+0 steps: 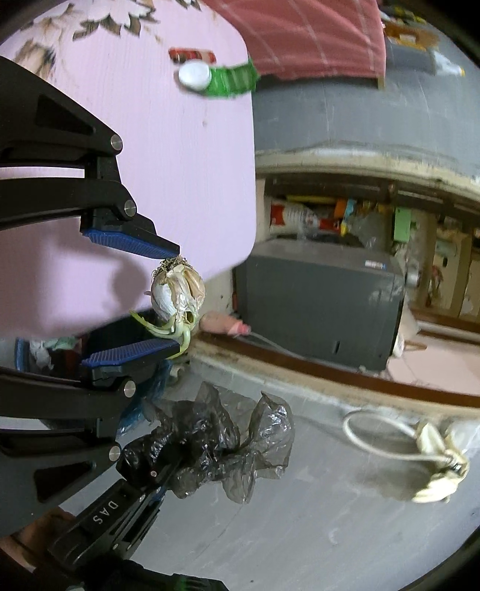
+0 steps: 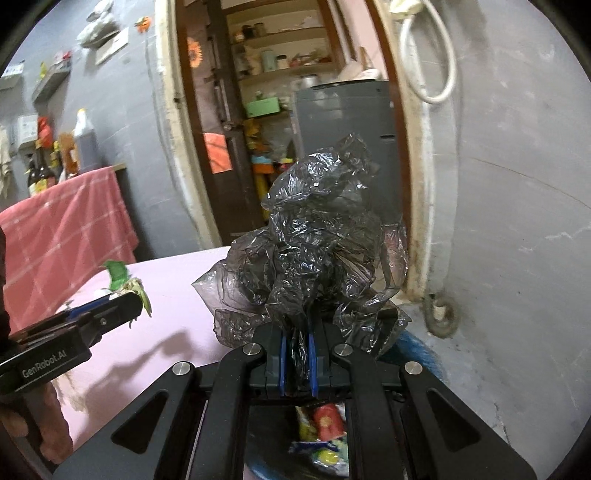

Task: Collect trash
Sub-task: 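Carry the black bag and garlic bulb over the bin and open both tools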

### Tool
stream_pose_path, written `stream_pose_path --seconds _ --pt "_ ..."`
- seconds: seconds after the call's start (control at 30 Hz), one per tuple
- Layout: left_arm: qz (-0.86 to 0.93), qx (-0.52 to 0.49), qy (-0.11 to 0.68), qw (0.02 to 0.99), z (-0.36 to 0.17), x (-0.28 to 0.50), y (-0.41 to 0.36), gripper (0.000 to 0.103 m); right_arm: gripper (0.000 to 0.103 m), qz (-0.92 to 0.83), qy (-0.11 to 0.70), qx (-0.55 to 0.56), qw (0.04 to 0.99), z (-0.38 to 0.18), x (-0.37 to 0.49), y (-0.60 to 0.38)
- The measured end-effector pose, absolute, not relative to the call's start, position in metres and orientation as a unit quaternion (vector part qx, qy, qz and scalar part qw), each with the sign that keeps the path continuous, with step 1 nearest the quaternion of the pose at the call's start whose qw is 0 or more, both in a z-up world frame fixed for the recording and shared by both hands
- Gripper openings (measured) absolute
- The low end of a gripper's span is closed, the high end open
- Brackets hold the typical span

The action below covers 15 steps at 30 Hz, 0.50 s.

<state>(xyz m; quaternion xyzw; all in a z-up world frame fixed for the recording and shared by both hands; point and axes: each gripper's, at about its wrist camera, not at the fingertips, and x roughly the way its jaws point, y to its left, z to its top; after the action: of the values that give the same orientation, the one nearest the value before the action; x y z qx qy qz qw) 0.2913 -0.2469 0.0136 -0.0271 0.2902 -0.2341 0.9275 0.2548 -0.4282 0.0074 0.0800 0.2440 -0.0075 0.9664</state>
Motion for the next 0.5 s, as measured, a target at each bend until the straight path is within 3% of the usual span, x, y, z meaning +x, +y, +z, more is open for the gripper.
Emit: stream_pose_path --seconds 0.5 --pt "-0.267 0.014 0.367 0.891 -0.029 0.309 -0.310 0.039 0.007 -0.031 0.309 0.099 0.945 -0.028 0.257 -0.465"
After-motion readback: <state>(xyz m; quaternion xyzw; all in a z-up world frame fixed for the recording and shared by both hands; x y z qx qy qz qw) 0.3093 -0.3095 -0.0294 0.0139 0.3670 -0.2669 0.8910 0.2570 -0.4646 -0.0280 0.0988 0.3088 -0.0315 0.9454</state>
